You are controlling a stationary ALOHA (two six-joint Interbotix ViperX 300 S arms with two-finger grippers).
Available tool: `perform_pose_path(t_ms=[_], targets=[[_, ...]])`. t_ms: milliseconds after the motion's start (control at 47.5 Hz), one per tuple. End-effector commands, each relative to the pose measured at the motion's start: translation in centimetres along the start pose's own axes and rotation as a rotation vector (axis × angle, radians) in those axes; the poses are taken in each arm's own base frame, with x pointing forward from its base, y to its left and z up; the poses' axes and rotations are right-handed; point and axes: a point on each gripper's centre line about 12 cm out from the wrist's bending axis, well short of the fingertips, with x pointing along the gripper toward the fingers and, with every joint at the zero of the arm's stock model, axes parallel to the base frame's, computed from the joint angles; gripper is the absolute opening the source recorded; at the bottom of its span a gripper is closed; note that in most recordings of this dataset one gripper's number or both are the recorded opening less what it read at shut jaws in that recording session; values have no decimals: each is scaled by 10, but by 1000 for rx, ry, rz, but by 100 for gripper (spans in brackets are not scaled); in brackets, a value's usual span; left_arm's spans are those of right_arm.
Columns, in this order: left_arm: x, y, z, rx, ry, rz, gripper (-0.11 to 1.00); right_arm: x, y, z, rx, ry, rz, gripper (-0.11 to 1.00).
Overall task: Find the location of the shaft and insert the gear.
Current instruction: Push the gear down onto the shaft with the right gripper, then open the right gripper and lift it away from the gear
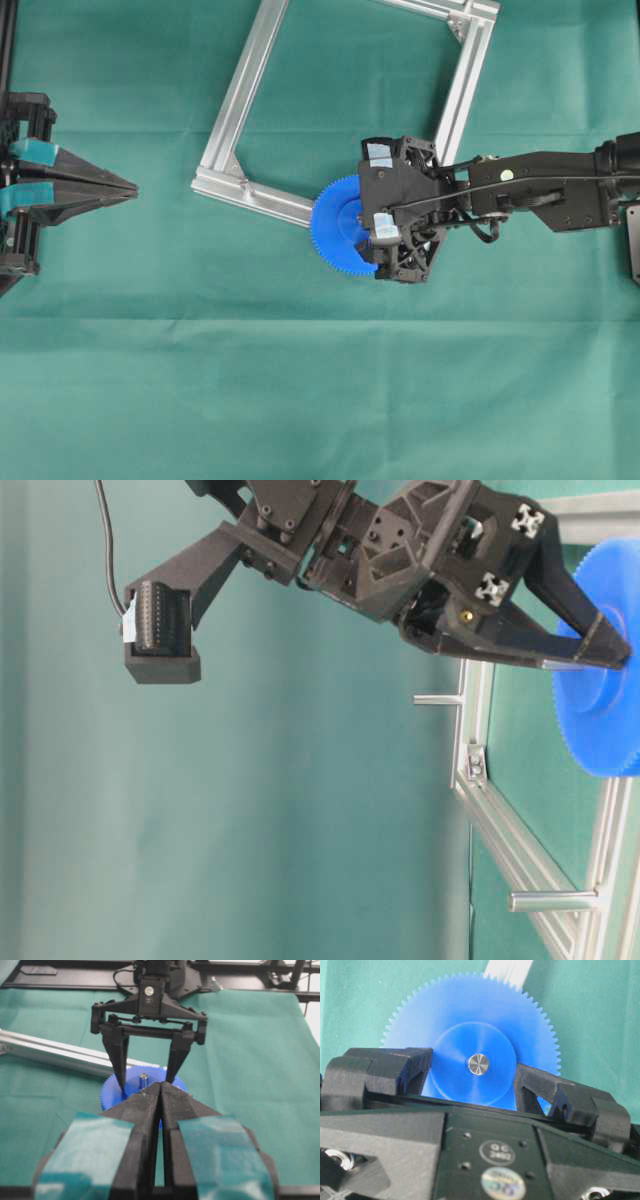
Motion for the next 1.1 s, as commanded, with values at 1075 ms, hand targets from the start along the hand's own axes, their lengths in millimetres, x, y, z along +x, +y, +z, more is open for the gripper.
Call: perform_pose_path(t_ms=[1075], targets=[[2,0,10,-3,-20,0,0,-84,0,38,-22,-193,17,87]])
